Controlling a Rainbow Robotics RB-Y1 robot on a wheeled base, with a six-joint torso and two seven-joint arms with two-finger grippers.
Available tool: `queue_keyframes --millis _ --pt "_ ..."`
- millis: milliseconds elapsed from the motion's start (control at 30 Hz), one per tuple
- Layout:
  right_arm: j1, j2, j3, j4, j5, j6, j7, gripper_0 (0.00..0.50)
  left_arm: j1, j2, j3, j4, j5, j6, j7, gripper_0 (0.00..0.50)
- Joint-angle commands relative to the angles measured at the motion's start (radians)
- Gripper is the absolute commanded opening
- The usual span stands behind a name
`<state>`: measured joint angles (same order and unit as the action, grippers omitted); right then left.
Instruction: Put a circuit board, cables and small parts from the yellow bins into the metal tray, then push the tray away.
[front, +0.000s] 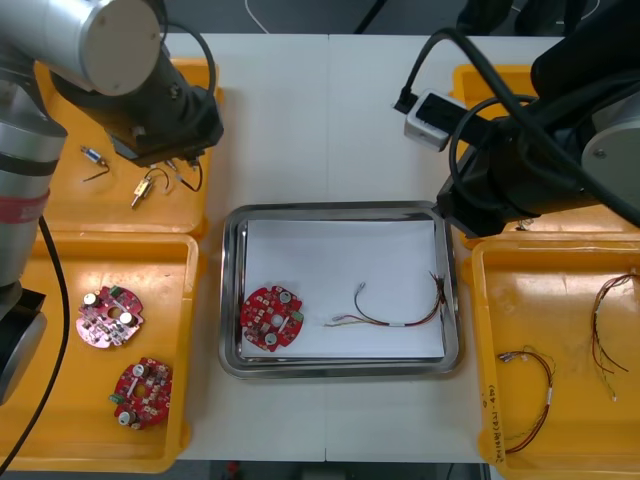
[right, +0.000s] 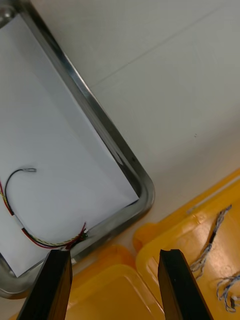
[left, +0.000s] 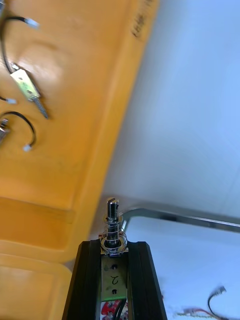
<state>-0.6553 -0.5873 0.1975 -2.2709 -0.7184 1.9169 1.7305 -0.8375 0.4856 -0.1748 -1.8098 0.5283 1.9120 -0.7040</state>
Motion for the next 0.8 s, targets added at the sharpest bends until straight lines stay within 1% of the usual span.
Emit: queue_keyframes --millis 33,167,267,400,533,633,800 --pt "0.011 -0.043 -0.101 0.025 -0.018 0.003 -0.042 0.500 -0.051 -0.045 -0.081 -0.052 0.038 0.008 0.115 0.005" --pt "0.009 -0.045 -0.182 0.060 -0.022 0.003 -0.043 0.500 -0.051 -0.064 -0.144 -0.052 0.062 0.008 0.120 0.003" --pt "0.011 -0.051 -0.234 0.087 -0.026 0.003 -0.046 0.500 -0.051 -0.064 -0.189 -0.049 0.088 0.008 0.126 0.007" --pt "0.011 -0.059 -0.300 0.126 -0.015 0.003 -0.048 0.500 -0.038 -0.071 -0.247 -0.049 0.094 0.008 0.132 0.004" --pt "0.011 -0.059 -0.360 0.179 0.017 0.003 -0.051 0.500 0.002 -0.071 -0.298 -0.051 0.079 0.008 0.138 0.005" --pt "0.009 -0.057 -0.392 0.209 0.053 0.003 -0.052 0.500 0.034 -0.071 -0.333 -0.051 0.045 -0.045 0.138 0.006" --pt "0.009 -0.059 -0.415 0.240 0.111 0.003 -0.058 0.500 0.069 -0.071 -0.361 -0.049 0.016 -0.079 0.135 0.005"
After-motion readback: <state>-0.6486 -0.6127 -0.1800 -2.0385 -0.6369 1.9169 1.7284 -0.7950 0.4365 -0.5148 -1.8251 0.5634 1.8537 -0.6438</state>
